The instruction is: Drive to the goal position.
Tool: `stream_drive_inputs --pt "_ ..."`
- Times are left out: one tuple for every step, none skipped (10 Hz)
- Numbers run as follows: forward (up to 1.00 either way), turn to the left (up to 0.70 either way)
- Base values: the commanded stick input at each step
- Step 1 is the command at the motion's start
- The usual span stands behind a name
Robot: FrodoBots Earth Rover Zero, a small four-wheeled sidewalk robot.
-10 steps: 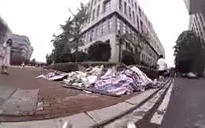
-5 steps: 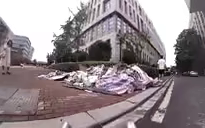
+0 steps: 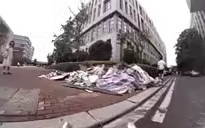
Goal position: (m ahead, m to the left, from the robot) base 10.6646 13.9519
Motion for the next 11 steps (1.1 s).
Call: stream_drive_inputs --pt "0.45 0.27" --pt "0.45 0.27" --pt "0.45 0.27" --pt "0.45 0.27" --pt "0.45 0.27" --pt "0.45 0.27" --pt "0.45 0.27" --pt "0.45 0.27" --pt "0.45 0.27" --pt "0.45 0.27" --pt "0.45 0.27"
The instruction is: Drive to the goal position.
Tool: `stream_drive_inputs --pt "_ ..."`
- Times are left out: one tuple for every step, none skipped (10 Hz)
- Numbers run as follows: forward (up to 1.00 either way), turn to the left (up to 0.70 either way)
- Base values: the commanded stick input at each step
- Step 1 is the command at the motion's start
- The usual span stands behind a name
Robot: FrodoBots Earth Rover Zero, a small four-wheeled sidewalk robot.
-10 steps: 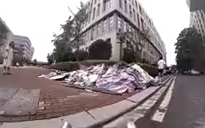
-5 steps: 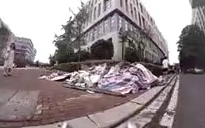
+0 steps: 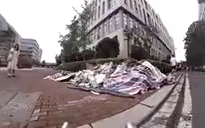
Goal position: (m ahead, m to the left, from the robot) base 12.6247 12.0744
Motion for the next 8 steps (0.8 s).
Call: stream_drive_inputs --pt "0.45 0.27" --pt "0.45 0.27" --pt "0.45 0.27" --pt "0.45 0.27" --pt "0.45 0.27" --pt "0.45 0.27" --pt "0.45 0.27" --pt "0.45 0.27"
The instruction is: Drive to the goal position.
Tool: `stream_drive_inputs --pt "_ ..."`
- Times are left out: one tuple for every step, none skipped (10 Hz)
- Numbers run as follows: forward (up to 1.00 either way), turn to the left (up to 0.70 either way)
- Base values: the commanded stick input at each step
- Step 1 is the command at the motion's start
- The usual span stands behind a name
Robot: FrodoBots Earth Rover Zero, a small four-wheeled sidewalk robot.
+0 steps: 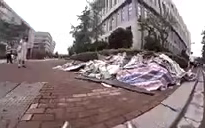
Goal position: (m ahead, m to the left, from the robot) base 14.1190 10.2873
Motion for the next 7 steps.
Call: stream_drive_inputs --pt "0.45 0.27" --pt "0.45 0.27" --pt "0.45 0.27" --pt "0.45 0.27" --pt "0.45 0.27" --pt "0.45 0.27" --pt "0.45 0.27"
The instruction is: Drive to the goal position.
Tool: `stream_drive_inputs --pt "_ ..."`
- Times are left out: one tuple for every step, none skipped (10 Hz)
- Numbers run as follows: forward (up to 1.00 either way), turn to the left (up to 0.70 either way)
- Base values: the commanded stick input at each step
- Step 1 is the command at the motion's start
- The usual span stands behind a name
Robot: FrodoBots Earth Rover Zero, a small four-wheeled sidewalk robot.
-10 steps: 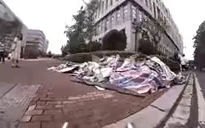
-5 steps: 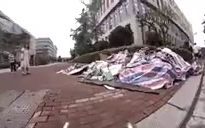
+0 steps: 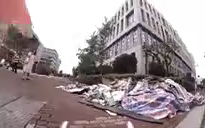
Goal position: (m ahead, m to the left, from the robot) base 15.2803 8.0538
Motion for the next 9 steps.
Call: stream_drive_inputs --pt "0.45 0.27" --pt "0.45 0.27" --pt "0.45 0.27" --pt "0.45 0.27" --pt "0.45 0.27" --pt "0.45 0.27" --pt "0.45 0.27" --pt "0.45 0.27" --pt "0.45 0.27"
